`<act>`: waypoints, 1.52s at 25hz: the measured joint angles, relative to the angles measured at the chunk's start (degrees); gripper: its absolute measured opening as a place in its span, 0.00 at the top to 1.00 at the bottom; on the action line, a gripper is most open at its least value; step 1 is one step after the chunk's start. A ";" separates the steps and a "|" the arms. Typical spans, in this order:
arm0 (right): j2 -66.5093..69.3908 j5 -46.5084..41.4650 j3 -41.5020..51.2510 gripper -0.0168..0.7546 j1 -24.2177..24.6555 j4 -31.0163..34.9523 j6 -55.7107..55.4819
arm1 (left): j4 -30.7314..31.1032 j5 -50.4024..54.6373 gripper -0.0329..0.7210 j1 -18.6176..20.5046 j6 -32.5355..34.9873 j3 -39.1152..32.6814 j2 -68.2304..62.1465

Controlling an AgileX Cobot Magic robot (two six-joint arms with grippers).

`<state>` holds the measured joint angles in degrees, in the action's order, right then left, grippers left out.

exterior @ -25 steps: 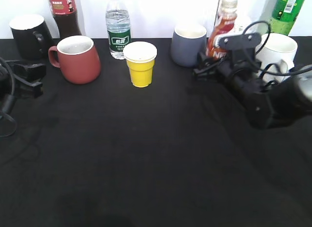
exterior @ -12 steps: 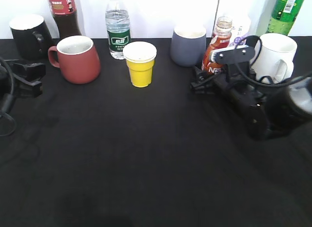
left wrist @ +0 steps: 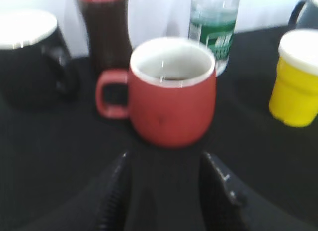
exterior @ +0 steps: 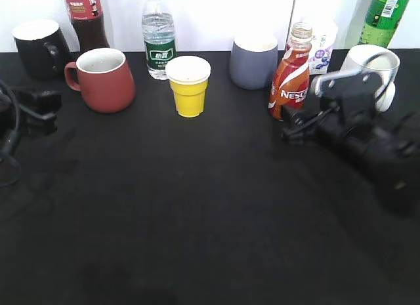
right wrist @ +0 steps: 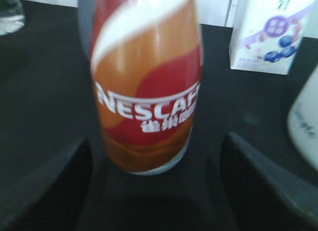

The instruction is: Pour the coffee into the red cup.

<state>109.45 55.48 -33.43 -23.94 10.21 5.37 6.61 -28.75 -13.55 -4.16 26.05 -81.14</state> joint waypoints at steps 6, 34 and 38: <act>-17.20 -42.65 -2.31 0.21 0.00 0.00 0.76 | -0.87 13.01 0.50 0.00 -1.67 0.00 1.98; -61.44 -120.90 -24.20 0.23 0.00 -9.39 -14.46 | -12.14 98.58 0.50 0.00 -1.85 16.48 62.14; -76.08 -114.91 -13.03 0.23 0.00 -12.13 -14.57 | -10.55 98.88 0.50 0.00 -1.85 7.98 65.52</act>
<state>33.37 -59.42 -46.46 -23.94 -1.92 -9.20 -3.94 70.13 -13.55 -6.01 34.03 -15.63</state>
